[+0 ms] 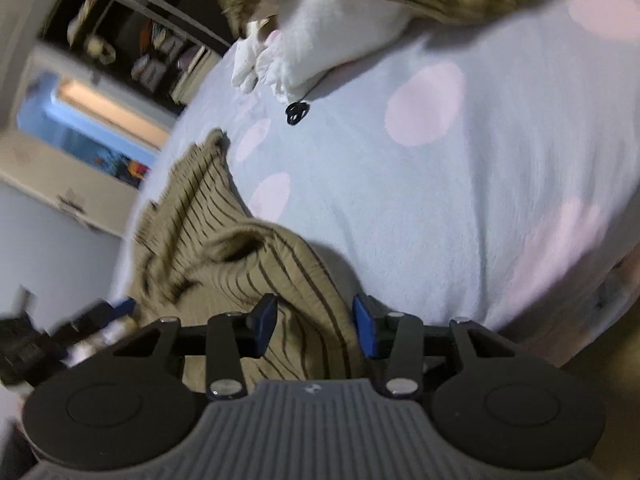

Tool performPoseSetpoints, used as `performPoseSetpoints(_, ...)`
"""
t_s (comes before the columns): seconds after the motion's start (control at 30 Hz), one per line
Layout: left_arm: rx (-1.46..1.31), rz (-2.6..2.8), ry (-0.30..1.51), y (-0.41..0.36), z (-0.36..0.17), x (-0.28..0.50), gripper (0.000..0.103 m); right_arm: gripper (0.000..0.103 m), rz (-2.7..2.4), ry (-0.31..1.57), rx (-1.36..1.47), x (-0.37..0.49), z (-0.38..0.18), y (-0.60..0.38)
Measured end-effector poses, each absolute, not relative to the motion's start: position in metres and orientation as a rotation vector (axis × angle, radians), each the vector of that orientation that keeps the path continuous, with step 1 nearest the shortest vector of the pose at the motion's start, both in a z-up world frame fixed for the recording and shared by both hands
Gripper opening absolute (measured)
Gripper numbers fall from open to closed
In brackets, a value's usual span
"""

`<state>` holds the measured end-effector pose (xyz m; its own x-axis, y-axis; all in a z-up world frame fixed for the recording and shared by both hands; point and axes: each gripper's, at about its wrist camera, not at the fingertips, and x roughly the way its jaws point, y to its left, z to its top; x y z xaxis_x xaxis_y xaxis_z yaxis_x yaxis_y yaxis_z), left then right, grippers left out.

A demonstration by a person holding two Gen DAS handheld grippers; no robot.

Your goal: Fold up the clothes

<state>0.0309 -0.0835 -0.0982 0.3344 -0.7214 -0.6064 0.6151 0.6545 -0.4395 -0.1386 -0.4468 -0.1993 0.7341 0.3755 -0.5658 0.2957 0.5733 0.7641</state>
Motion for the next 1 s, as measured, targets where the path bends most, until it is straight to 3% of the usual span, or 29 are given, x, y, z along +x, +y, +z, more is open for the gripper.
performPoseSetpoints(0.03, -0.134, -0.879, 0.869, -0.086, -0.099, 0.029, 0.06, 0.025, 0.061, 0.779, 1.025, -0.139, -0.202, -0.451)
performPoseSetpoints(0.1, -0.121, -0.884, 0.878, -0.091, -0.1, 0.026, 0.06, 0.004, 0.068, 0.794, 1.004, -0.141, -0.199, -0.453)
performPoseSetpoints(0.27, -0.118, -0.871, 0.908, -0.092, -0.104, 0.023, 0.06, 0.004, 0.13, 0.78, 0.674, -0.147, -0.15, -0.412)
performPoseSetpoints(0.67, -0.323, -0.803, 0.943, -0.061, -0.096, 0.042, 0.06, 0.004, 0.366, 0.87, -0.17, -0.149, -0.109, -0.194)
performPoseSetpoints(0.8, -0.326, -0.766, 0.951, -0.043, -0.103, 0.04, 0.06, 0.015, 0.453, 0.927, -0.309, -0.159, -0.125, -0.154)
performPoseSetpoints(0.83, -0.33, -0.756, 0.957, -0.038, -0.107, 0.039, 0.06, 0.026, 0.471, 0.929, -0.312, -0.16, -0.123, -0.154)
performPoseSetpoints(0.9, -0.341, -0.739, 0.969, -0.03, -0.115, 0.037, 0.06, 0.035, 0.495, 0.938, -0.248, -0.158, -0.115, -0.166)
performPoseSetpoints(1.0, -0.359, -0.72, 0.986, -0.021, -0.125, 0.038, 0.06, 0.036, 0.489, 0.946, -0.117, -0.153, -0.1, -0.198)
